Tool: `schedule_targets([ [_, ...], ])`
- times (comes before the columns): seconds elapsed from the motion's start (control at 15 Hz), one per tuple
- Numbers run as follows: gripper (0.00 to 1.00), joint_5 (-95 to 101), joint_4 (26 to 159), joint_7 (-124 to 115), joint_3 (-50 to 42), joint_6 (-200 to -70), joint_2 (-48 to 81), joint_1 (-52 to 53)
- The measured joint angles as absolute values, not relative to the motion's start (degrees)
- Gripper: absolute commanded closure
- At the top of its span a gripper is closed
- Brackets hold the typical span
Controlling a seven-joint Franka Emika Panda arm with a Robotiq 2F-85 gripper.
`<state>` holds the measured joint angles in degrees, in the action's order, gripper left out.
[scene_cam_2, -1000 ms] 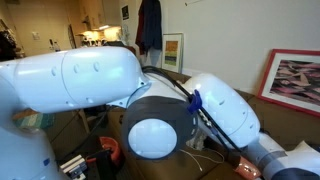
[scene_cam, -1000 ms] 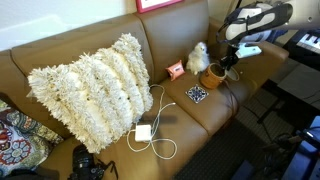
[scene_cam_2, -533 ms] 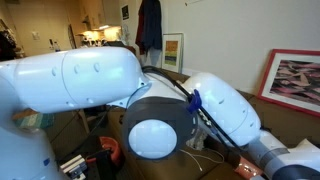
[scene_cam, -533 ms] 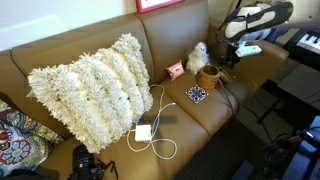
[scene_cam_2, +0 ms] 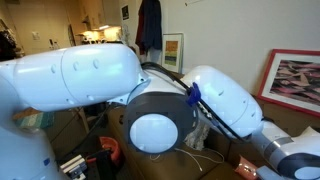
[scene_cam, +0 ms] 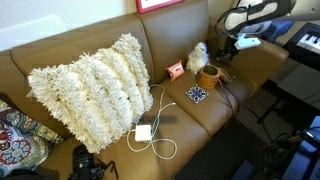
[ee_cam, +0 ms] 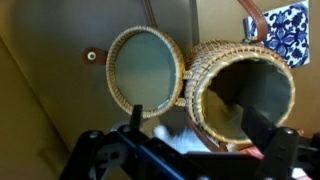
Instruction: Pick up the brown object from the couch and slightly move it to the right.
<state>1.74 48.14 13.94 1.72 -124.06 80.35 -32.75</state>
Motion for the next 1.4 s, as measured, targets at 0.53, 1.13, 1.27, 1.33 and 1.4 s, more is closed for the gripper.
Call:
schedule_targets([
  [0.53, 0.0, 1.79, 52.18, 15.91, 2.88, -133.1, 71.29, -31.65],
  [1.13, 0.0, 1.81, 71.11, 18.57, 4.29, -150.89, 59.22, -31.45],
  [1.27, 0.0, 1.82, 73.49, 18.58, 4.3, -151.92, 57.8, -31.45],
  [1.33, 0.0, 1.82, 74.08, 18.59, 4.3, -152.01, 57.41, -31.46],
  [1.4, 0.0, 1.82, 74.31, 18.6, 4.3, -152.1, 57.3, -31.47],
])
